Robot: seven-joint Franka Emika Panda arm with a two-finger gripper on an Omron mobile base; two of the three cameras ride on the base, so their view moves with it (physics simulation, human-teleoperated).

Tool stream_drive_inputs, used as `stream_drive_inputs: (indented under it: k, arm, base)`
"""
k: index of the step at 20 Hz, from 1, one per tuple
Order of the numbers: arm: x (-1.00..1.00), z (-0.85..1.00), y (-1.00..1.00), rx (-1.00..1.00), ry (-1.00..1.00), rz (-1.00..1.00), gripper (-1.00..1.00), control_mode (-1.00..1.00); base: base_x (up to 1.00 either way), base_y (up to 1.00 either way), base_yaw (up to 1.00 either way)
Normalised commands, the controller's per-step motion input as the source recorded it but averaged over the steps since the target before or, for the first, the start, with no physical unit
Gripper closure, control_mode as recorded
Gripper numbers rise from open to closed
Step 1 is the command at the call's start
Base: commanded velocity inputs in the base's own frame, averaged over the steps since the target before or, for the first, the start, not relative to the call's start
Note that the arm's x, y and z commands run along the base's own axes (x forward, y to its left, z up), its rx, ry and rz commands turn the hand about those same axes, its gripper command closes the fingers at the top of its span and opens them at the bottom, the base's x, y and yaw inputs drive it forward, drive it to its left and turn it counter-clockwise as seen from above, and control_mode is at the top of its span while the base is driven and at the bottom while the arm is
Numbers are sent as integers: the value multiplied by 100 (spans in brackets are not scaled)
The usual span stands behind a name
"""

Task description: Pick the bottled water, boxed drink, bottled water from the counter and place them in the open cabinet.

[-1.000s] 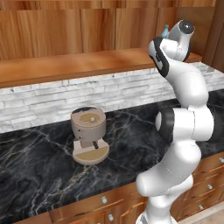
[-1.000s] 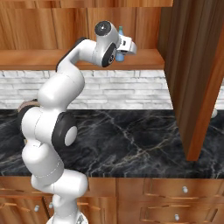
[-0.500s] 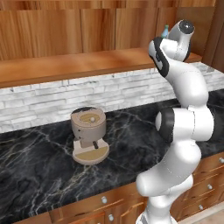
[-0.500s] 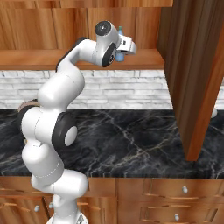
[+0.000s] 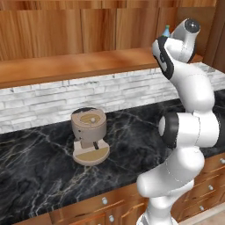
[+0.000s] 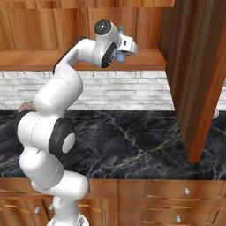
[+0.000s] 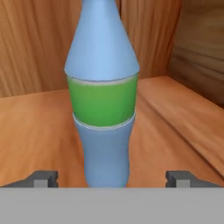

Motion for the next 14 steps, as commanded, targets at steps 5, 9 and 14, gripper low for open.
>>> stream_drive_inputs:
  k: [5,9,14]
  arm:
    - [-100,3,0,0,-9,0,-100,-100]
    - [-99,0,0,0,-1,0,-100,-100]
    - [-90,0,13,0,2,5,-100,-100]
  base:
    - [0,0,0]
    - [0,0,0]
    - [0,0,0]
